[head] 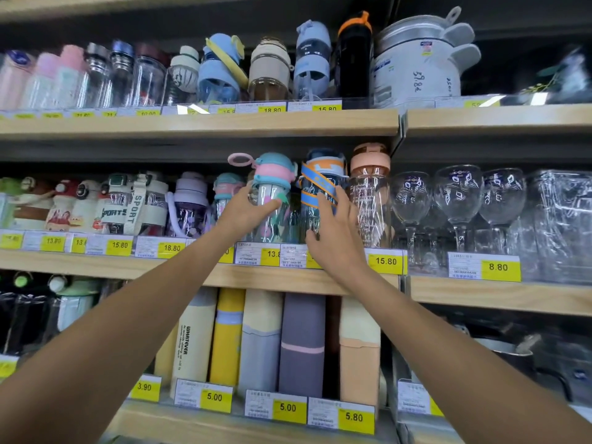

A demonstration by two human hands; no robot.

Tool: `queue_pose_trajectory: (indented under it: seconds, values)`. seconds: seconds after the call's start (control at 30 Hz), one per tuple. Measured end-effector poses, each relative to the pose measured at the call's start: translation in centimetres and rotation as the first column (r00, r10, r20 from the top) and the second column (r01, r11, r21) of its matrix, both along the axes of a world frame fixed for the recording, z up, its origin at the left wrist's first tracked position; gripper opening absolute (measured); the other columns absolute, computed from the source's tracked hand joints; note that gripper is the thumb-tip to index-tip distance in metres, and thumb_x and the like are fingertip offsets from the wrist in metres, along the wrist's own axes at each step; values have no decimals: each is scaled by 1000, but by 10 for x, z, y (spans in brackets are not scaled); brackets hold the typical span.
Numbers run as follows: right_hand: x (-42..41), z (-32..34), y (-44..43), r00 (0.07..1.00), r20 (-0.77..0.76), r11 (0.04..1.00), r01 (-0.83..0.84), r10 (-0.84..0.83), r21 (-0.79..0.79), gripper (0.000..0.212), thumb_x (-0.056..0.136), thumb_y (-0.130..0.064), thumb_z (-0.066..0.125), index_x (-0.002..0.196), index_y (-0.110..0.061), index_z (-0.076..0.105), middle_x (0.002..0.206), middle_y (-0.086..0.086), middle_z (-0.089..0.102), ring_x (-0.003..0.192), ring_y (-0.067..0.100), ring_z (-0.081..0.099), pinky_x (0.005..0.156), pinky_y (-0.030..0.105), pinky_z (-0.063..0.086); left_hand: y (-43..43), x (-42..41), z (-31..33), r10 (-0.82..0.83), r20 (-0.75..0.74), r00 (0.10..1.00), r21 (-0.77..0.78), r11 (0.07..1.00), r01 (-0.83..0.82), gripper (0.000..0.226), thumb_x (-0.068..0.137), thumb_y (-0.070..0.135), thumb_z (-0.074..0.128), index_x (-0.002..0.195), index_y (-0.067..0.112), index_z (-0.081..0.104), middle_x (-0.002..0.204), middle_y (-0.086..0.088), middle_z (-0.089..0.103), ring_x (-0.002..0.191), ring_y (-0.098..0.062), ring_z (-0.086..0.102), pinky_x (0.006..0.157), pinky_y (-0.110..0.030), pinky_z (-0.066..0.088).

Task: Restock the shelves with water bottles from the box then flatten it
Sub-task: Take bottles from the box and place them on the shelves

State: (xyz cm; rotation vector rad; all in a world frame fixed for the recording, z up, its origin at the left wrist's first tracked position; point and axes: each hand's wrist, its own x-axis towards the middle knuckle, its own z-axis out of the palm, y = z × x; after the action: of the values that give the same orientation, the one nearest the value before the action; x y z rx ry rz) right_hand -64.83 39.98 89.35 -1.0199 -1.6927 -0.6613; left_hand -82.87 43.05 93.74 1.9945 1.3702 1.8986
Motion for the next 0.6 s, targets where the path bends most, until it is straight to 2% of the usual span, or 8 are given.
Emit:
queue_pose_trajectory:
  seconds: [0.07, 0.17, 0.23, 0.3, 0.37, 0.6]
  values:
    - [0, 0, 0, 1000, 0, 1000, 3, -3, 5, 60, 85, -15, 54, 141, -10, 32, 155, 16, 7, 136, 34, 17, 104, 41, 35, 0, -1, -2, -24, 9, 1000, -23, 999, 24, 41, 83, 41, 66, 114, 20, 48, 97, 5, 61, 87, -13, 60, 72, -27, 46]
    - [0, 0, 1, 1000, -4, 1000, 5, -5, 13, 59, 85, -15, 55, 140, -10, 34, 154, 17, 9, 135, 35, 18, 106, 42, 35, 5, -6, -7, -86, 18, 996, -73, 994, 87, 67, 80, 47, 68, 131, 15, 38, 121, -3, 58, 104, -18, 59, 93, -35, 47]
    - [0, 0, 1, 1000, -9, 1000, 1, -1, 15, 60, 84, -14, 56, 140, -9, 34, 154, 18, 10, 135, 36, 19, 107, 42, 35, 6, -9, -12, -37, -72, 997, -125, 992, 28, 82, 75, 53, 70, 137, 15, 31, 126, -2, 56, 110, -21, 57, 99, -39, 45]
    - [-1, -1, 1, 1000, -10, 1000, 0, 0, 16, 60, 84, -14, 56, 140, -9, 34, 154, 17, 11, 135, 36, 19, 107, 42, 35, 6, -9, -16, 41, -175, 984, -158, 985, -69, 95, 69, 60, 71, 137, 13, 25, 126, -5, 55, 111, -25, 56, 99, -40, 45]
    - [-1, -1, 2, 1000, -11, 1000, 0, 0, 17, 60, 84, -14, 56, 140, -9, 34, 154, 17, 11, 135, 36, 19, 106, 42, 36, 3, -5, -17, 99, -216, 971, -136, 982, -130, 101, 63, 66, 70, 135, 13, 25, 127, -8, 55, 112, -28, 56, 98, -43, 45]
    - [1, -1, 0, 1000, -5, 1000, -3, 3, 13, 57, 84, -14, 55, 138, -10, 37, 154, 17, 12, 136, 36, 19, 104, 40, 36, 1, 12, -20, 196, -230, 953, -106, 969, -224, 92, 68, 70, 64, 131, 14, 29, 114, -8, 62, 103, -31, 60, 91, -44, 48]
